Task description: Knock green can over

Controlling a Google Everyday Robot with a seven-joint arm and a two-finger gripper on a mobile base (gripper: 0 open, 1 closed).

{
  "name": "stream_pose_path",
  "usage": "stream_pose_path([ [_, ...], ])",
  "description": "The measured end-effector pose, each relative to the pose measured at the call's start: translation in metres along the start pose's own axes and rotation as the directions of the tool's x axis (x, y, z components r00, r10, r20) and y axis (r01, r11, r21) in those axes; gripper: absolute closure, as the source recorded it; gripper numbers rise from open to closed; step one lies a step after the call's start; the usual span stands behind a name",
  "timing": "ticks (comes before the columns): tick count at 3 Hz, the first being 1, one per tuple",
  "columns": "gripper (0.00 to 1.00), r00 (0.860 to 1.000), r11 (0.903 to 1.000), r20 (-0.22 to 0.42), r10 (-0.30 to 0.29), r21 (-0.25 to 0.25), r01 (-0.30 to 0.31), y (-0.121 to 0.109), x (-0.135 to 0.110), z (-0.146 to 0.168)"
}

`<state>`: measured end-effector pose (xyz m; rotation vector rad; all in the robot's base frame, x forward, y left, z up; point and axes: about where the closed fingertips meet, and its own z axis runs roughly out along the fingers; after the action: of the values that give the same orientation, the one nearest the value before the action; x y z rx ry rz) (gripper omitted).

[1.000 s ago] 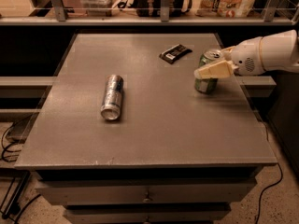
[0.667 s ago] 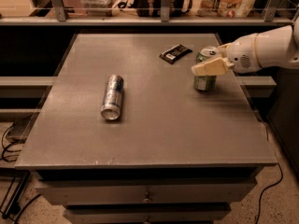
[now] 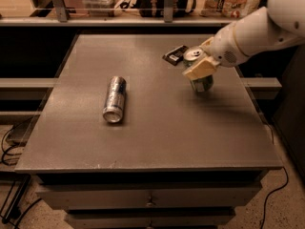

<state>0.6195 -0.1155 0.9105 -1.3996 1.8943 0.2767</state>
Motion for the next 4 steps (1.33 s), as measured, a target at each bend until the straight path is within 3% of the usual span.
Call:
stream_pose_path([
  [1, 0.82, 0.984, 0.9951, -0.151, -0.099, -0.015, 0.098, 0.007, 0.009, 0.014],
  [2, 0.59, 0.958, 0.9897, -0.248, -0.143, -0.035, 0.139, 0.010, 0.020, 0.022],
  [3, 0.36, 0.958, 0.9897, -0.248, -0.143, -0.035, 0.139, 0.009, 0.018, 0.020],
  [4, 0.12, 0.948, 0.9888, -0.280, -0.148, -0.059, 0.137, 0.013, 0.027, 0.022],
])
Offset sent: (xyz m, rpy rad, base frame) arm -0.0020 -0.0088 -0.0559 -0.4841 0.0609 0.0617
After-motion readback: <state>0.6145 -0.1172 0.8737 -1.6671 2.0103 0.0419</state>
